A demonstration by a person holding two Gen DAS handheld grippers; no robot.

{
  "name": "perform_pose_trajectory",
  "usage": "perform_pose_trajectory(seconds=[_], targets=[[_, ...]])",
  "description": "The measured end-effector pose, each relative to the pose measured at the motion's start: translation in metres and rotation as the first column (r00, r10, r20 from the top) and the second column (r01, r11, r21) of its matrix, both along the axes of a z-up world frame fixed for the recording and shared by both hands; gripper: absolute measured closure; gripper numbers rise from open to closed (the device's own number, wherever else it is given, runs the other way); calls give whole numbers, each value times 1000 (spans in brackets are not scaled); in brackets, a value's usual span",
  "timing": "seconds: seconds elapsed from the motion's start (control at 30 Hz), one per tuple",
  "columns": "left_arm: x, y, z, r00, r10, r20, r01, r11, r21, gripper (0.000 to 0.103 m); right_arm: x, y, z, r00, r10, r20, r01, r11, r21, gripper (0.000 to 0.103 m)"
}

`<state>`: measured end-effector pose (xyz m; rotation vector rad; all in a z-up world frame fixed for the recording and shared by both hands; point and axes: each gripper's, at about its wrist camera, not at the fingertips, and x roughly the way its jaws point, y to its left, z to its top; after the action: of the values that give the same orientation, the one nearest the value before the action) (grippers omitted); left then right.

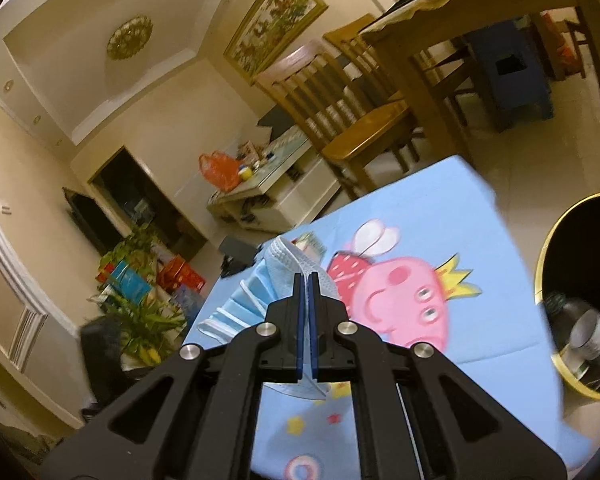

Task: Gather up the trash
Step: 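Carry both items over the bin while the right tool releases the mask inside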

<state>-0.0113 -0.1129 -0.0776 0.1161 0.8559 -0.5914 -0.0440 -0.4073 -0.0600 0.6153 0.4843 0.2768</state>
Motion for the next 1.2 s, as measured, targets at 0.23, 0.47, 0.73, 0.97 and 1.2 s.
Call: perform_pose_trajectory(seconds=[0.23,0.47,0.73,0.97,1.2], targets=[[-14,-76,17,988,-129,83,124,990,67,97,-14,-66,17,982,-184,39,187,975,-120,101],[-22,-148,16,962,-250,108,240,966,94,97,-20,-144,-38,910,-398,-117,375,910,-178,100],[-18,-215,19,935,-336,115,327,940,95,97,-15,-178,-70,823,-504,-260,455,861,-228,78],[-15,-261,4,918,-388,82,380,920,102,97,-45,-192,-59,777,-605,-172,570,793,-214,42],[-16,-302,-10,900,-432,64,423,899,117,96,-108,-223,-39,679,-728,-97,721,686,-99,32]])
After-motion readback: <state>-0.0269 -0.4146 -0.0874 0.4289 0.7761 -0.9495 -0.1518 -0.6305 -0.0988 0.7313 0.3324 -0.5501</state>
